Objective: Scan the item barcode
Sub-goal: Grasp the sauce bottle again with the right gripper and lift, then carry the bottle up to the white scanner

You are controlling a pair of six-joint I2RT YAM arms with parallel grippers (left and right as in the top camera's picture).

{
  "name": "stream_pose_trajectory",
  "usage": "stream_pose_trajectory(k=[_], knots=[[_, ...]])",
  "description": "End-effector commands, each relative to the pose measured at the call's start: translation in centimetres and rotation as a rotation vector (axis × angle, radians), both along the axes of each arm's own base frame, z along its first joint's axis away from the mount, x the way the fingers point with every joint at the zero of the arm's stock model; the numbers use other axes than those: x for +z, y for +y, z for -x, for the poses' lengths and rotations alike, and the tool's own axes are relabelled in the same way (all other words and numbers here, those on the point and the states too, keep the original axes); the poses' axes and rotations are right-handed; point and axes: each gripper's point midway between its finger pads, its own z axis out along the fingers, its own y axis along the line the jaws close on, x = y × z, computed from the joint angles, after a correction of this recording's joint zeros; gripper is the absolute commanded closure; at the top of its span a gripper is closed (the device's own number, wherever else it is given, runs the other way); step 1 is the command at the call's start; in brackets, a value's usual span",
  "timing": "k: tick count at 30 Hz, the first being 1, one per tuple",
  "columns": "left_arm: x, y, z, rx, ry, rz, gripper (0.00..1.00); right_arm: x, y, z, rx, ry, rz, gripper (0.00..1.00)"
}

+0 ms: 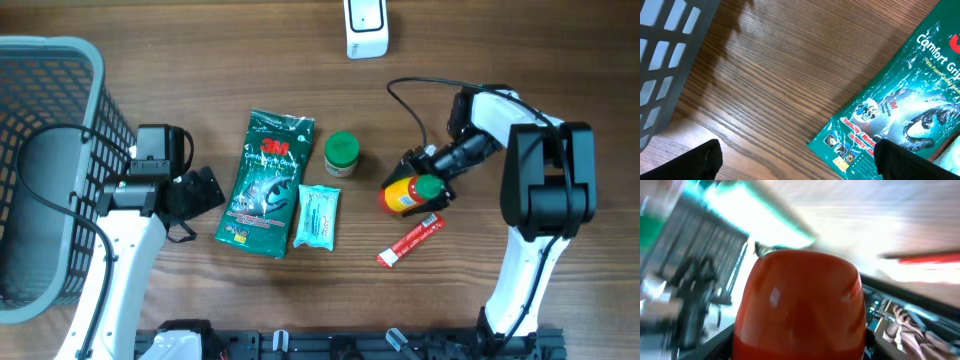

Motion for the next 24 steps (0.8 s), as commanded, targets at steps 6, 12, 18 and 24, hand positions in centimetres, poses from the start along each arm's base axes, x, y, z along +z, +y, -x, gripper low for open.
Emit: stream_pose_trajectory(k=[6,12,18,24], knots=[[0.0,0.1,0.2,-0.014,0.000,0.000,0.00,5.3,6.2,-1.1,-0.089,-0.136,-0.308,0.33],[0.0,0.1,0.2,-0.014,0.000,0.000,0.00,5.8,8.0,-0.4,-0.069,-0.115,-0.332,0.37],[0.0,0.1,0.2,-0.014,0.000,0.000,0.00,6.3,5.8,-0.2,0.001,-0.242,-0.273,0.36],[0.0,0.1,0.2,-0.014,0.000,0.000,0.00,5.0,-1.8,-5.0,-0.166,-0.328,0.151,0.41]])
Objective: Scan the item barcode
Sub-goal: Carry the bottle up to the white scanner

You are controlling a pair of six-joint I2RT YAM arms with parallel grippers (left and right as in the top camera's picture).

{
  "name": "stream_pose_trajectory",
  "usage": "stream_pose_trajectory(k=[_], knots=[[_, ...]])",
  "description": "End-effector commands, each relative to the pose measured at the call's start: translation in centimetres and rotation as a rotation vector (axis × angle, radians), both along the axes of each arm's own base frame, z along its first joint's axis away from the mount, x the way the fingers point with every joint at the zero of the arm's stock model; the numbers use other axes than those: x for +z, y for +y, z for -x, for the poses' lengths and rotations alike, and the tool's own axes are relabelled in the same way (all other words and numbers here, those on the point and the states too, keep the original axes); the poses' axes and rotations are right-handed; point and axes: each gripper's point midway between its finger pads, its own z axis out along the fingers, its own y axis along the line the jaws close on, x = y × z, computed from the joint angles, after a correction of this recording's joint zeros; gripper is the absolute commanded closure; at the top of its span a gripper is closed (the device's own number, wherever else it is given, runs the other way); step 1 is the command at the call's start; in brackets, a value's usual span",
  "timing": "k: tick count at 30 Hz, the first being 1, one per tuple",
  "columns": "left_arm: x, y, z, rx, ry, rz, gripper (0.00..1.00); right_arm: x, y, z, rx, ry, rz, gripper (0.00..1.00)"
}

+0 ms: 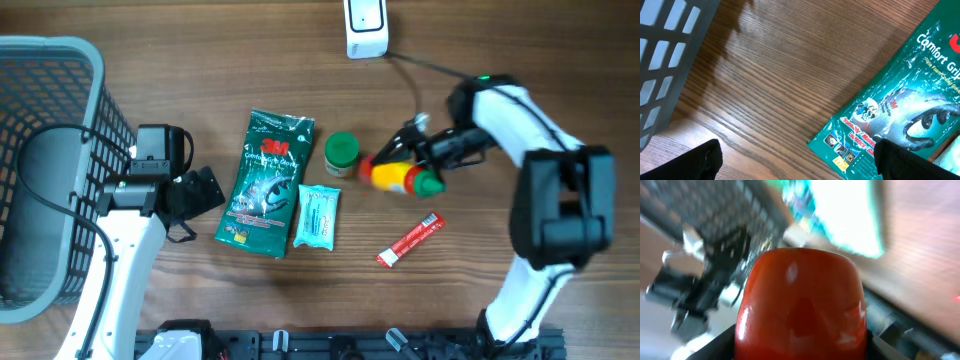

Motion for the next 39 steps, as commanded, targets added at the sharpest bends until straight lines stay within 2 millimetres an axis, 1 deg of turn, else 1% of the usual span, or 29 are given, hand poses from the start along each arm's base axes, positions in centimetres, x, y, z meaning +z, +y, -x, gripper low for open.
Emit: stream_pose_trajectory(k=[1,4,6,8,9,11,14,15,16,17,19,21,22,23,25,26,28,29,30,31,34,39], knots=[[0.0,0.1,0.2,-0.014,0.000,0.000,0.00,0.9,-5.2,-2.7,-0.214,-0.008,0.300,0.40],[0.0,0.1,0.2,-0.014,-0.001,0.000,0.00,2.6,-8.5,-6.3,-0.449,-0.109,0.458,0.40],[0.0,0.1,0.2,-0.014,0.000,0.000,0.00,3.6,-9.7,-8.3,-0.560,-0.181,0.526,0.40],[0.0,0.1,0.2,-0.014,0.000,0.000,0.00,4.4,-9.3,-10.2,-0.617,-0.252,0.532,0.41],[0.0,0.1,0.2,-0.014,0.000,0.000,0.00,4.5,-9.2,-10.9,-0.636,-0.272,0.538,0.41],[0.0,0.1,0.2,-0.014,0.000,0.000,0.00,4.3,-9.2,-12.6,-0.699,-0.331,0.613,0.40],[0.0,0.1,0.2,-0.014,0.000,0.000,0.00,5.6,-7.6,-15.2,-0.740,-0.476,0.622,0.39],[0.0,0.1,0.2,-0.014,0.000,0.000,0.00,6.0,-7.3,-16.0,-0.768,-0.509,0.628,0.39],[0.0,0.1,0.2,-0.014,0.000,0.000,0.00,6.5,-7.0,-17.2,-0.817,-0.556,0.646,0.40],[0.0,0.1,0.2,-0.014,0.000,0.000,0.00,6.9,-6.9,-17.7,-0.842,-0.580,0.650,0.42],[0.0,0.1,0.2,-0.014,0.000,0.000,0.00,7.0,-5.9,-19.5,-0.901,-0.626,0.640,0.43],[0.0,0.1,0.2,-0.014,0.000,0.000,0.00,6.8,-4.3,-21.8,-0.909,-0.682,0.604,0.42],[0.0,0.1,0.2,-0.014,0.000,0.000,0.00,6.6,-3.5,-23.2,-0.910,-0.703,0.586,0.42],[0.0,0.1,0.2,-0.014,0.000,0.000,0.00,6.0,-2.8,-25.0,-0.913,-0.712,0.584,0.42],[0.0,0.1,0.2,-0.014,0.000,0.000,0.00,5.2,-2.4,-27.7,-0.922,-0.721,0.597,0.41],[0.0,0.1,0.2,-0.014,0.000,0.000,0.00,4.7,-2.0,-29.4,-0.925,-0.727,0.596,0.41],[0.0,0.1,0.2,-0.014,0.000,0.000,0.00,4.3,-1.4,-32.2,-0.932,-0.739,0.587,0.42],[0.0,0.1,0.2,-0.014,0.000,0.000,0.00,4.3,-1.2,-33.3,-0.943,-0.750,0.589,0.42],[0.0,0.1,0.2,-0.014,0.000,0.000,0.00,4.4,-1.6,-34.9,-0.987,-0.777,0.630,0.43],[0.0,0.1,0.2,-0.014,0.000,0.000,0.00,4.5,-2.1,-35.5,-1.026,-0.800,0.683,0.43],[0.0,0.1,0.2,-0.014,0.000,0.000,0.00,4.9,-2.9,-35.7,-1.065,-0.844,0.759,0.43],[0.0,0.1,0.2,-0.014,-0.001,0.000,0.00,5.2,-2.8,-35.9,-1.072,-0.855,0.753,0.42]])
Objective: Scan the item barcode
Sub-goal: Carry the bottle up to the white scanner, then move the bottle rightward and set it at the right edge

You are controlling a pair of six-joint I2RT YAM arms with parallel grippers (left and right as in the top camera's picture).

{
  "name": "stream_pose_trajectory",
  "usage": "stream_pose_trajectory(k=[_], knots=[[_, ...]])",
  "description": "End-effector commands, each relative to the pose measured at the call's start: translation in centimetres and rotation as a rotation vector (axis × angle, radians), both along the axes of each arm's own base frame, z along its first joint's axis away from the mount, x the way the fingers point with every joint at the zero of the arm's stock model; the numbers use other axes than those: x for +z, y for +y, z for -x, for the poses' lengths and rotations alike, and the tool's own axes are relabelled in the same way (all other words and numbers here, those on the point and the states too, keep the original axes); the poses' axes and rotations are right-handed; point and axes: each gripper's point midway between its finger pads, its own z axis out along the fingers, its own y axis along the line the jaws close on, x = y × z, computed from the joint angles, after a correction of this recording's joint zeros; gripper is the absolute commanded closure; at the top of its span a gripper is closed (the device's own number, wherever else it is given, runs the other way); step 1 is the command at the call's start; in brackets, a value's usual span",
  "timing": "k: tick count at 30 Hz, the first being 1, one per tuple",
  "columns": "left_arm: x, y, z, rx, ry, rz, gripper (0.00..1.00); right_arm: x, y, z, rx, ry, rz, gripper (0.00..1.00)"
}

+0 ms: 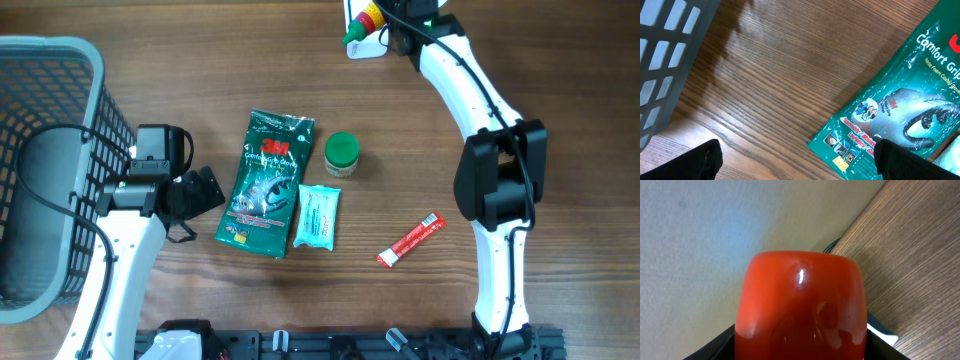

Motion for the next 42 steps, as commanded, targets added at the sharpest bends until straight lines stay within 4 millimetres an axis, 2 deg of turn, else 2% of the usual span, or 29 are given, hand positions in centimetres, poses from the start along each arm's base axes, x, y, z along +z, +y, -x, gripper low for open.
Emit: stream_pose_trajectory(k=[1,7,9,12,14,16,19,21,23,25,27,28,29,30,31,35,36,39,40,42], knots=[[0.0,0.1,0.2,-0.014,0.001,0.000,0.00,1.9,-0.1,-0.7,-0.019,-0.055,0.020,0.42],[0.0,0.1,0.2,-0.014,0.001,0.000,0.00,1.1,1.1,-1.6,-0.009,-0.095,0.006,0.40],[0.0,0.1,0.2,-0.014,0.001,0.000,0.00,-0.3,1.4,-2.0,-0.011,-0.091,0.000,0.40],[0.0,0.1,0.2,-0.014,0.000,0.000,0.00,-0.7,1.0,-1.9,-0.039,-0.080,-0.003,0.41],[0.0,0.1,0.2,-0.014,0.000,0.000,0.00,0.3,-0.3,-1.7,-0.053,-0.063,0.007,0.40],[0.0,0.1,0.2,-0.014,0.001,0.000,0.00,1.7,-3.4,-0.9,-0.096,-0.014,0.025,0.40],[0.0,0.1,0.2,-0.014,0.001,0.000,0.00,3.6,-10.1,1.1,-0.187,0.070,0.057,0.40],[0.0,0.1,0.2,-0.014,0.001,0.000,0.00,4.0,-16.1,3.8,-0.250,0.174,0.112,0.40],[0.0,0.1,0.2,-0.014,0.001,0.000,0.00,3.1,-23.4,7.4,-0.370,0.309,0.167,0.39],[0.0,0.1,0.2,-0.014,0.001,0.000,0.00,2.0,-29.2,10.7,-0.479,0.422,0.215,0.37],[0.0,0.1,0.2,-0.014,0.001,0.000,0.00,0.4,-35.7,15.2,-0.613,0.549,0.241,0.35],[0.0,0.1,0.2,-0.014,0.001,0.000,0.00,-0.2,-38.0,16.9,-0.647,0.593,0.246,0.35],[0.0,0.1,0.2,-0.014,0.001,0.000,0.00,-0.6,-39.4,18.0,-0.660,0.620,0.249,0.35],[0.0,0.1,0.2,-0.014,0.001,0.000,0.00,-1.6,-42.5,20.4,-0.688,0.672,0.250,0.35],[0.0,0.1,0.2,-0.014,0.001,0.000,0.00,-2.3,-44.8,22.3,-0.717,0.708,0.246,0.35],[0.0,0.1,0.2,-0.014,0.000,0.000,0.00,-5.5,-50.4,28.5,-0.805,0.808,0.207,0.35],[0.0,0.1,0.2,-0.014,0.001,0.000,0.00,-6.9,-51.7,30.9,-0.847,0.844,0.177,0.36],[0.0,0.1,0.2,-0.014,0.001,0.000,0.00,-9.1,-52.7,33.6,-0.872,0.870,0.098,0.37],[0.0,0.1,0.2,-0.014,0.000,0.000,0.00,-9.6,-53.0,34.4,-0.882,0.879,0.080,0.33],[0.0,0.1,0.2,-0.014,0.001,0.000,0.00,-9.8,-53.6,35.4,-0.902,0.888,0.068,0.12]])
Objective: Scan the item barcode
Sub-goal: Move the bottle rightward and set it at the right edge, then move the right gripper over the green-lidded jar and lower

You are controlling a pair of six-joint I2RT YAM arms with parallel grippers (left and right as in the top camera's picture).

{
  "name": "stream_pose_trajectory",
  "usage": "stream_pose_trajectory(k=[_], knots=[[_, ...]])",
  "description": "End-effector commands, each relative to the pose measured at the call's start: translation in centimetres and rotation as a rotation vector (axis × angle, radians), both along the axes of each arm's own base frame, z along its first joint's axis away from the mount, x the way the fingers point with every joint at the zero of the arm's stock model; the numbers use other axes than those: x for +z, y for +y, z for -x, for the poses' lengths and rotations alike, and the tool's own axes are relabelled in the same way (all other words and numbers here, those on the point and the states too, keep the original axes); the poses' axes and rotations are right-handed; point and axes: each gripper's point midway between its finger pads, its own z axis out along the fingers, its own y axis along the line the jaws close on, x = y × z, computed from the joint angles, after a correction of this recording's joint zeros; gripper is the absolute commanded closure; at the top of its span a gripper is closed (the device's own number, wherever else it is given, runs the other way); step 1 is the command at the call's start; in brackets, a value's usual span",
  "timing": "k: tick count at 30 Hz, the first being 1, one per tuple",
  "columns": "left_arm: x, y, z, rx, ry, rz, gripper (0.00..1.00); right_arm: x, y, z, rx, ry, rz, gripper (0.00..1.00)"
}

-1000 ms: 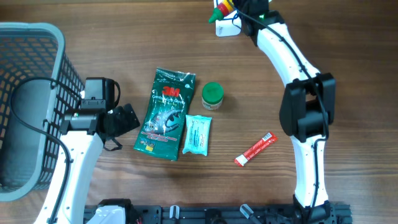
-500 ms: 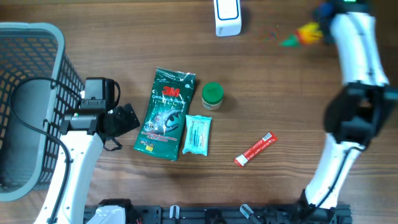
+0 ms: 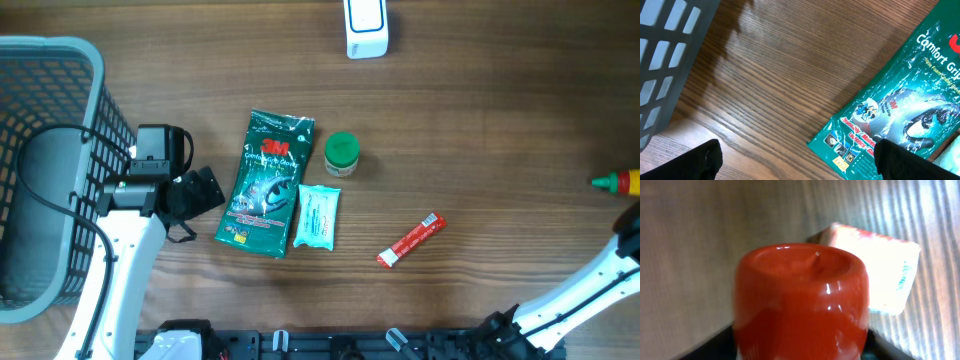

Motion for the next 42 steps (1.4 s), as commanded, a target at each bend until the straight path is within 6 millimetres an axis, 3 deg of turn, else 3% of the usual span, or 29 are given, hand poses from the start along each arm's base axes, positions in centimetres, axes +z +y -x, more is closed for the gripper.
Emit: stream_pose_trajectory(k=[1,3,5,6,9,10,13,16,17,21,22,23,24,28,29,30,32,34,39,42], knots=[[0.0,0.1,0.2,-0.014,0.001,0.000,0.00,0.8,-0.3,0.3,0.001,-0.022,0.002,0.04],[0.0,0.1,0.2,-0.014,0.001,0.000,0.00,1.0,-0.2,-0.4,0.054,-0.050,-0.028,0.00],[0.0,0.1,0.2,-0.014,0.001,0.000,0.00,2.9,1.1,-3.4,0.153,-0.199,-0.102,0.01],[0.0,0.1,0.2,-0.014,0.001,0.000,0.00,5.7,2.1,-5.1,0.191,-0.298,-0.119,0.01],[0.0,0.1,0.2,-0.014,0.001,0.000,0.00,12.0,4.6,-7.4,0.265,-0.461,-0.098,0.00],[0.0,0.1,0.2,-0.014,0.001,0.000,0.00,15.1,6.5,-8.4,0.299,-0.537,-0.090,0.00],[0.0,0.1,0.2,-0.014,0.001,0.000,0.00,21.1,12.6,-10.0,0.438,-0.638,-0.088,0.00],[0.0,0.1,0.2,-0.014,0.001,0.000,0.00,23.9,18.5,-10.9,0.564,-0.652,-0.101,0.00],[0.0,0.1,0.2,-0.014,0.000,0.000,0.00,24.5,22.7,-11.4,0.647,-0.642,-0.138,0.00],[0.0,0.1,0.2,-0.014,0.001,0.000,0.00,22.6,35.1,-11.0,0.882,-0.503,-0.318,0.00],[0.0,0.1,0.2,-0.014,0.000,0.000,0.00,21.5,39.1,-10.9,0.971,-0.460,-0.361,0.01],[0.0,0.1,0.2,-0.014,0.000,0.000,0.00,20.9,41.4,-10.8,1.022,-0.435,-0.380,0.00],[0.0,0.1,0.2,-0.014,0.001,0.000,0.00,19.7,45.1,-10.5,1.110,-0.394,-0.395,0.00],[0.0,0.1,0.2,-0.014,0.001,0.000,0.00,16.0,53.7,-9.7,1.304,-0.288,-0.392,0.00],[0.0,0.1,0.2,-0.014,0.001,0.000,0.00,14.5,55.5,-8.9,1.266,-0.250,-0.422,0.00],[0.0,0.1,0.2,-0.014,0.001,0.000,0.00,13.2,56.7,-7.9,1.183,-0.215,-0.460,0.00],[0.0,0.1,0.2,-0.014,0.001,0.000,0.00,9.4,58.6,-5.0,0.844,-0.108,-0.516,0.00],[0.0,0.1,0.2,-0.014,0.001,0.000,0.00,7.7,60.0,-4.3,0.721,-0.077,-0.537,0.00],[0.0,0.1,0.2,-0.014,0.001,0.000,0.00,5.9,62.7,-3.4,0.536,-0.037,-0.648,0.00],[0.0,0.1,0.2,-0.014,0.001,0.000,0.00,5.8,62.8,-3.3,0.372,-0.048,-0.644,0.00]])
